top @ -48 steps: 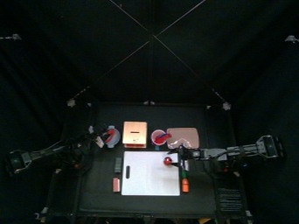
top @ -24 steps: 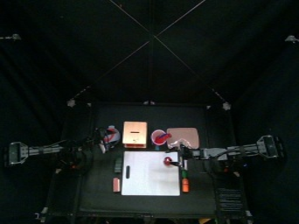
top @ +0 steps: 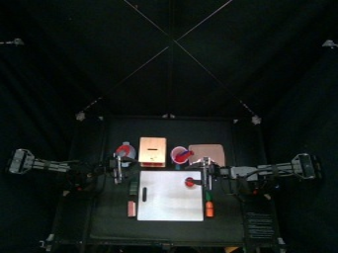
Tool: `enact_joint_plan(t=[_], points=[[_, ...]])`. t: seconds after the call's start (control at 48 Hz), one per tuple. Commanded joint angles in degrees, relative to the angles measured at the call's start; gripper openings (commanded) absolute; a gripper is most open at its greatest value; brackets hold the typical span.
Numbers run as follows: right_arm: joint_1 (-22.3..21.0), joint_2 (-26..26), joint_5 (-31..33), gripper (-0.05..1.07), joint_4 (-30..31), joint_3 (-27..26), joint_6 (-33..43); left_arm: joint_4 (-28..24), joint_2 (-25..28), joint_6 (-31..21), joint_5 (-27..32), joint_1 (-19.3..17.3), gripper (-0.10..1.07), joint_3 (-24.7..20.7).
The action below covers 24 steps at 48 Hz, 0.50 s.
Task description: Place carrot on cutting board
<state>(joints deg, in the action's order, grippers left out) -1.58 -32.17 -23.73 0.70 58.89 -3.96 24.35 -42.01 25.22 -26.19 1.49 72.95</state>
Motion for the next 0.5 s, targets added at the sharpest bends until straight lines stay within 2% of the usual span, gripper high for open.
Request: enact_joint_plan(t=[0.0,0.479], points=[[-0.4,-0.3,-0.8,0.91,0.0,-1.1,0.3,-0.3,0.1,0.0,-0.5,0.4,0.9,-2.1],[-1.0,1.8,-0.9,0.91,0.0,-0.7,0.4,-0.3,0.5,-0.1,-0.5,0.4,0.9,-3.2]])
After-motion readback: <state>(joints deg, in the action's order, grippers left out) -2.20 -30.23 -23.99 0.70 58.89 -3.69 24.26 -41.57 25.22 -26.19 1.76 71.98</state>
